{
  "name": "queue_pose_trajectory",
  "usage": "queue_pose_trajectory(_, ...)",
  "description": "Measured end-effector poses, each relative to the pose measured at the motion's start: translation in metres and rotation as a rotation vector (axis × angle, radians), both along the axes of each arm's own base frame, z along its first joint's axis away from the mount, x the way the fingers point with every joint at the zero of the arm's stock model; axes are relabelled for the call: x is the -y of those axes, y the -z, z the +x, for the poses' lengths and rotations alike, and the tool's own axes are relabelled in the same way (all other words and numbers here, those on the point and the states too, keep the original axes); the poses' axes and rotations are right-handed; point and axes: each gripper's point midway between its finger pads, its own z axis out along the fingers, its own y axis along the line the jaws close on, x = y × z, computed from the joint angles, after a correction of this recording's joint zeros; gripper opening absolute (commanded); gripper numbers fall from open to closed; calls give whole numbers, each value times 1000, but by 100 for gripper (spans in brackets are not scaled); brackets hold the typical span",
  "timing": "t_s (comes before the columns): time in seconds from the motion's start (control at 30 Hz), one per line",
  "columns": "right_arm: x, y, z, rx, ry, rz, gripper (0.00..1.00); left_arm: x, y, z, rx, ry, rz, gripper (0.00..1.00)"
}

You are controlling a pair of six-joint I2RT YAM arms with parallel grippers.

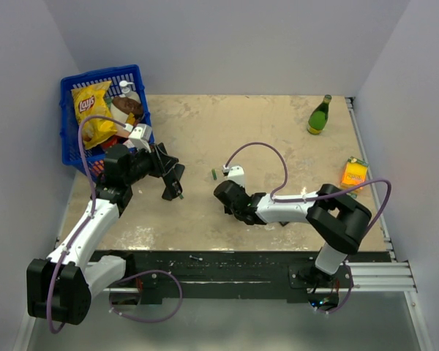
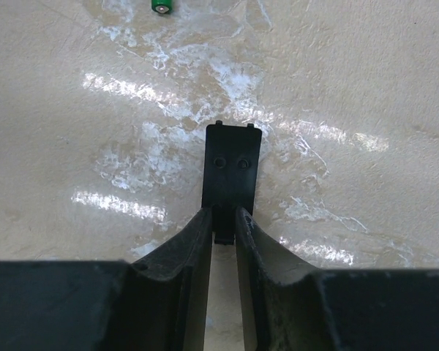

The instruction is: Load the batteries into the remote control

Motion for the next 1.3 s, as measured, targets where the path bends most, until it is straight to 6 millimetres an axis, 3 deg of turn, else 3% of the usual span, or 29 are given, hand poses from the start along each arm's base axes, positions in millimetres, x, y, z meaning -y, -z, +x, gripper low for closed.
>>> queue_pose_trajectory(0.5,5,-1,-3,-9,1,-18,26,0,0,0,1,0,-1,0)
queue_pose_trajectory(0.73,9,-13,-6,-7,-25,-32,29,0,0,0,1,0,0,0)
queue_pose_trajectory(1.3,7,-3,-14,-54,-79,-59,29,1,0,-1,-1,7,-2,0)
